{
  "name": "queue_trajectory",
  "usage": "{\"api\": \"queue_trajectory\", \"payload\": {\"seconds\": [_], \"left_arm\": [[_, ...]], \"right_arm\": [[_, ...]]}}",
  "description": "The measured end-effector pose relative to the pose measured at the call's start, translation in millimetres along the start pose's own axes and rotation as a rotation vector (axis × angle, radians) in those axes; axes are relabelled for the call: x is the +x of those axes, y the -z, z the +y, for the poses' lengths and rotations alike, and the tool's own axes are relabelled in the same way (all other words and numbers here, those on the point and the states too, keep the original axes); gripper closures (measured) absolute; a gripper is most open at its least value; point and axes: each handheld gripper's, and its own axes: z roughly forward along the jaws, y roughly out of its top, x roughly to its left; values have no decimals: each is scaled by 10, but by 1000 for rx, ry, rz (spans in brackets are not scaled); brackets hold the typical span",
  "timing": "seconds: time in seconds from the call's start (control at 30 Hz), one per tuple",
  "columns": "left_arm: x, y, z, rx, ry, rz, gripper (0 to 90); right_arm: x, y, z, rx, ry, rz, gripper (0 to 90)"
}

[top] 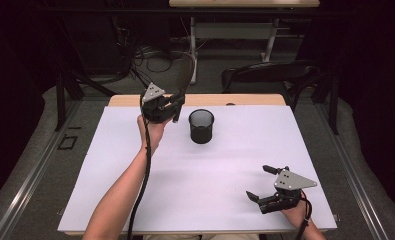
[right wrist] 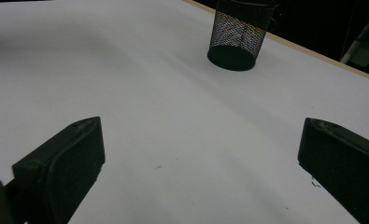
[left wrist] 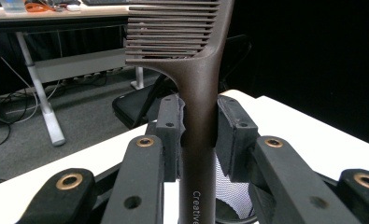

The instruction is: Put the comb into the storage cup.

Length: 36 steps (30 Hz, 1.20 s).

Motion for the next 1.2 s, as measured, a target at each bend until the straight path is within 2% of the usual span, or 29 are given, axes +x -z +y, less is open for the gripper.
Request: {"api": "queue_trajectory", "payload": {"seconds": [0.6, 1.2], "left_arm": [[-102, -135, 60, -28, 15, -15, 726], [-165, -233, 34, -44, 28, -20, 726]], "right_arm": [[-9, -9, -5, 1, 2, 3, 2], [-12, 2, -5, 2, 0, 2, 2]]}}
